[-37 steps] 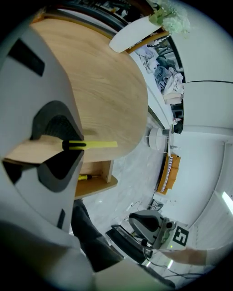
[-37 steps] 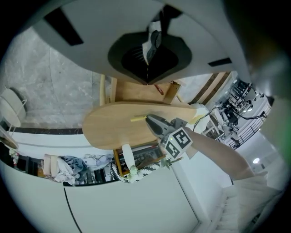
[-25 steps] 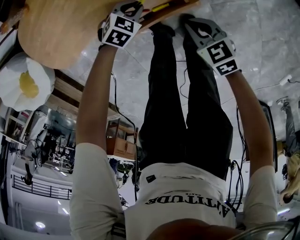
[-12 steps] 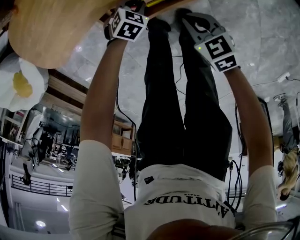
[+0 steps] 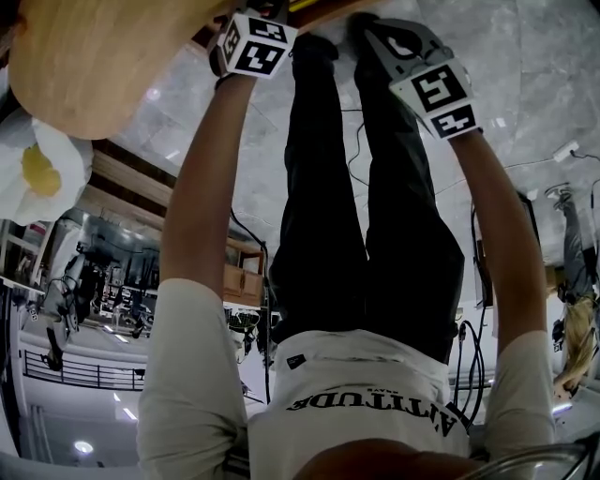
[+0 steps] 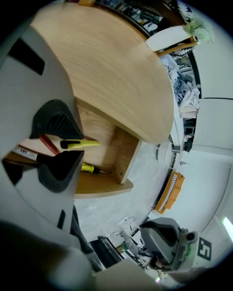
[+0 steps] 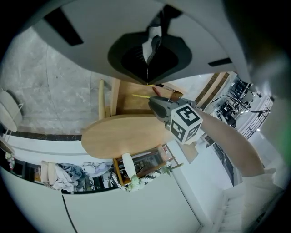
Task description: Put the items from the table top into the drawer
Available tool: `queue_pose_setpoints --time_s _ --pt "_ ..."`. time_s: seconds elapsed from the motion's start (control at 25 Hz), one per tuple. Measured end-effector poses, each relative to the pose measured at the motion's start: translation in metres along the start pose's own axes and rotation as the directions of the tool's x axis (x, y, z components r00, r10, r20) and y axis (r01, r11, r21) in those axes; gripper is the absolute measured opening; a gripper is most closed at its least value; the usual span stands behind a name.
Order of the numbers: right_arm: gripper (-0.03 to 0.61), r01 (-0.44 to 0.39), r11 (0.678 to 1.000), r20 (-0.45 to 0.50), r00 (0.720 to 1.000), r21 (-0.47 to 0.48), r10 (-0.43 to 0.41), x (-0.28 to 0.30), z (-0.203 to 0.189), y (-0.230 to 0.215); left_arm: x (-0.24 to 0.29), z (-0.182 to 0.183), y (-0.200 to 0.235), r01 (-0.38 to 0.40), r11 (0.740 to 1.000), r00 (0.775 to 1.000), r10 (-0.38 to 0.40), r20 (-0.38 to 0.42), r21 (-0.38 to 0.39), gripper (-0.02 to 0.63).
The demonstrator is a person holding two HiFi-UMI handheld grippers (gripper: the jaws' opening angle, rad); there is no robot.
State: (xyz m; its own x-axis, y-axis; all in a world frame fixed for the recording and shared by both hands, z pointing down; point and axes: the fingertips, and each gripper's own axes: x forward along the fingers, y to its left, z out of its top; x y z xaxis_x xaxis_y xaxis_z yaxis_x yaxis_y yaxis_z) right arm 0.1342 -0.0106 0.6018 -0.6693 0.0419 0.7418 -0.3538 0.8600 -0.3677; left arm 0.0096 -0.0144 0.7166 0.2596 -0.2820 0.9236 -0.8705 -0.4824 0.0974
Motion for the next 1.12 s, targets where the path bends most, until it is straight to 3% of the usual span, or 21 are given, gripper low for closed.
queue_pose_setpoints --time_s 0.4,0.8,0.92,1.12 --pt "0.02 -0.008 0.997 0.017 1.0 -0.073 0.009 -0.041 0.031 0.02 -0.066 0.02 -0.018 -0.029 0.996 0.995 0.037 0.095 -0.086 0.06" --pt "0.02 0.007 0.991 0.04 0.999 -0.137 -0.001 -0.123 0.091 0.043 -0.183 0.06 -0.025 -0.079 0.984 0.981 0.105 0.16 -0.161 0.038" --pt "0.02 0.031 0.987 0.052 0.998 -0.155 -0.023 -0.152 0.11 0.047 -0.226 0.079 -0.023 -0.1 0.972 0.967 0.146 0.21 -0.214 0.032" --pt "0.02 0.066 0.99 0.059 0.997 -0.123 -0.059 -0.199 0.108 0.064 -0.301 0.09 -0.05 -0.114 0.953 0.951 0.186 0.246 -0.28 0.023"
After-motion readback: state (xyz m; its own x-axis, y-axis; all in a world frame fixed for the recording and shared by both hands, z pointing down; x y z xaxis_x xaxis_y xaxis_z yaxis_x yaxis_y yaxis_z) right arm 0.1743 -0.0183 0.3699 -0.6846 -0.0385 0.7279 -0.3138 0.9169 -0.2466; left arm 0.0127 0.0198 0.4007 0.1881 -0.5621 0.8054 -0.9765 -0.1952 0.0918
